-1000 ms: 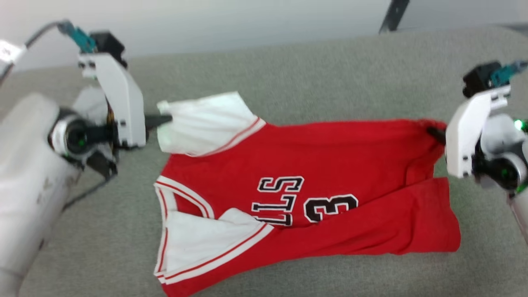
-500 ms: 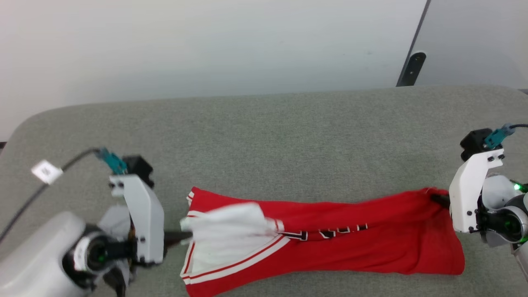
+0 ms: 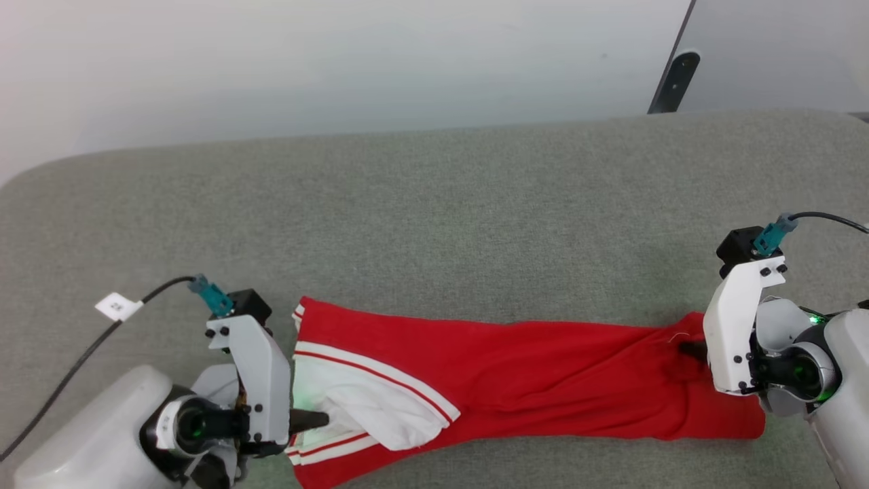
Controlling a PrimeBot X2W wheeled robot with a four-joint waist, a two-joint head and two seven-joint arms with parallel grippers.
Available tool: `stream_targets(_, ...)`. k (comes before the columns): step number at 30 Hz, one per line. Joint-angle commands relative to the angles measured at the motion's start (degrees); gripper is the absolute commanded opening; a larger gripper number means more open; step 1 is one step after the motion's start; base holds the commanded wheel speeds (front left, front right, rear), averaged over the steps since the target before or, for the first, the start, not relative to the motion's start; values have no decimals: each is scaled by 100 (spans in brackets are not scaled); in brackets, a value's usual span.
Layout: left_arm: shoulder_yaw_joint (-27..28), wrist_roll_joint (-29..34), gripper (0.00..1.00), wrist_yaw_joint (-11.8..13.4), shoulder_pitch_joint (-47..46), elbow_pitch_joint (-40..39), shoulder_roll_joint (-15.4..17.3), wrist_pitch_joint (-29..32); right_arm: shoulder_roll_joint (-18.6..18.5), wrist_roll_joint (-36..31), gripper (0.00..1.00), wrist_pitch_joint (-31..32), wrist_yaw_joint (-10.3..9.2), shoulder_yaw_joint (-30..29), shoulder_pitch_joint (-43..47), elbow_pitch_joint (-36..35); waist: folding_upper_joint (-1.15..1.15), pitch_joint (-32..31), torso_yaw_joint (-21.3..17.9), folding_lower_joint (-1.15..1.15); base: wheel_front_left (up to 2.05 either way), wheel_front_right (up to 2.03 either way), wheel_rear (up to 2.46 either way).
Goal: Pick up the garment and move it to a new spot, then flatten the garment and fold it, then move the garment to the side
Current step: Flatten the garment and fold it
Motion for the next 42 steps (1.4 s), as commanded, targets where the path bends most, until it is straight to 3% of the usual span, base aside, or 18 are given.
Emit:
stream_targets(1, -1, -6, 1, 0, -77, 80, -55, 11, 36, -64, 0, 18, -9, -43, 81, 33, 0, 80, -59, 0, 0, 0, 0)
stream_targets(3, -39, -7, 20, 43, -93, 209, -106, 55, 82, -104, 0, 35, -9, -89, 81, 57, 0, 113, -81, 0, 0, 0, 0)
stream_targets(4, -56, 17, 24, 52, -111, 253, -131, 73, 114, -97, 0, 52, -9, -111, 87, 81, 0, 125, -87, 0, 0, 0, 0)
stream_targets(5, -80, 34, 37, 56, -128, 303, -142, 93, 140, -110, 0, 60, -9, -129, 84, 94, 0, 137, -93, 0, 0, 0, 0)
stream_targets(6, -108, 61, 42, 55, -148, 344, -149, 120, 156, -129, 0, 72, -9, -152, 80, 105, 0, 147, -99, 0, 0, 0, 0)
stream_targets(9, -143, 134, 100, 88, -213, 447, -136, 147, 202, -174, 0, 129, -9, -199, 62, 133, 0, 168, -111, 0, 0, 0, 0)
stream_targets(17, -185, 112, 100, 490, -502, 562, -55, 604, 303, -294, 0, 202, -9, -248, -9, 232, 0, 173, -103, 0, 0, 0, 0)
stream_targets(25, -294, 246, 100, 1021, -763, 160, 301, 1156, 407, -347, 0, 201, -9, -254, 3, 385, 0, 70, -92, 0, 0, 0, 0)
stream_targets(29, -122, 262, 100, 1288, -686, -206, 585, 1038, 422, -386, 0, 251, -9, -300, 79, 544, 0, -17, -81, 0, 0, 0, 0)
stream_targets(32, 66, 399, 100, 1253, -497, -478, 873, 586, 455, -466, 0, 266, -9, -373, 89, 711, 0, -82, -74, 0, 0, 0, 0)
stream_targets(33, 125, 435, 100, 1220, -450, -585, 942, 416, 473, -493, 6, 278, -9, -392, 82, 768, 0, -107, -74, 0, 0, 0, 0)
stream_targets(34, 186, 480, 100, 1179, -387, -681, 1008, 234, 492, -536, 35, 296, -9, -419, 63, 840, 0, -141, -77, 0, 0, 0, 0)
stream_targets(35, 251, 491, 100, 1150, -296, -763, 1058, 59, 504, -589, 100, 298, -9, -438, 30, 893, 0, -176, -77, 0, 0, 0, 0)
stream_targets(42, 659, 666, 100, 1027, 543, -1348, 1282, -1406, 470, -775, 100, 393, -9, -612, -120, 896, 0, -520, -94, 0, 0, 0, 0)
